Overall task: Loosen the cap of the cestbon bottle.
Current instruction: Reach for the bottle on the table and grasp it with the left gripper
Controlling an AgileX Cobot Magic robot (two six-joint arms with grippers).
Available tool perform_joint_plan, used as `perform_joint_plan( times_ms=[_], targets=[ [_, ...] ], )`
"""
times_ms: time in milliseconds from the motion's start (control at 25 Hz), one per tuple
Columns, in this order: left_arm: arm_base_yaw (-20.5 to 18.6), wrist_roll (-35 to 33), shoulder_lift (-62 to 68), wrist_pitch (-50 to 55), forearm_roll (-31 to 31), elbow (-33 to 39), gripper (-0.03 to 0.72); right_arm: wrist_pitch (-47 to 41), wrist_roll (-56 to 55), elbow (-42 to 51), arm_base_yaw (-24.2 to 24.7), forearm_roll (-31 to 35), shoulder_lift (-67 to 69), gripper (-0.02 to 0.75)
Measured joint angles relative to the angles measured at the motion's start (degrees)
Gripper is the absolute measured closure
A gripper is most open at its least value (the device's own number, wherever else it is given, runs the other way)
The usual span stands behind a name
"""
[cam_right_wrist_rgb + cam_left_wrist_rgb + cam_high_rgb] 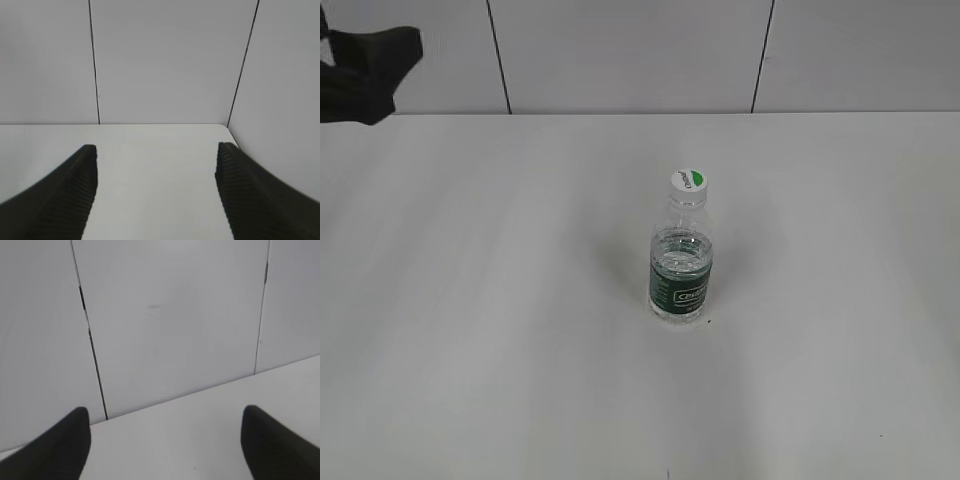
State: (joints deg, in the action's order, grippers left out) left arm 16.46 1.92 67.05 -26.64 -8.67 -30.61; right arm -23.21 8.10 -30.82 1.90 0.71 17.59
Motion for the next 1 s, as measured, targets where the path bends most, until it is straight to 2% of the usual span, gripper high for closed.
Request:
perform_joint_plan(
  times_ms=[360,720,1000],
  targets=[
    [0.0,1.6,7.8,-5.4,-0.1,0.0,0.129,12.0,0.0,0.0,0.0,0.2,11.6,0.175],
    [0.0,1.9,13.8,-6.8,-0.2,0.0,0.129,29.5,0.0,0.0,0.0,0.6,23.3,0.175],
    [0.0,3.4,19.3,-10.5,-4.7,0.0,0.129,36.5,0.0,0.7,0.0,-0.2,34.5,0.175]
  ],
)
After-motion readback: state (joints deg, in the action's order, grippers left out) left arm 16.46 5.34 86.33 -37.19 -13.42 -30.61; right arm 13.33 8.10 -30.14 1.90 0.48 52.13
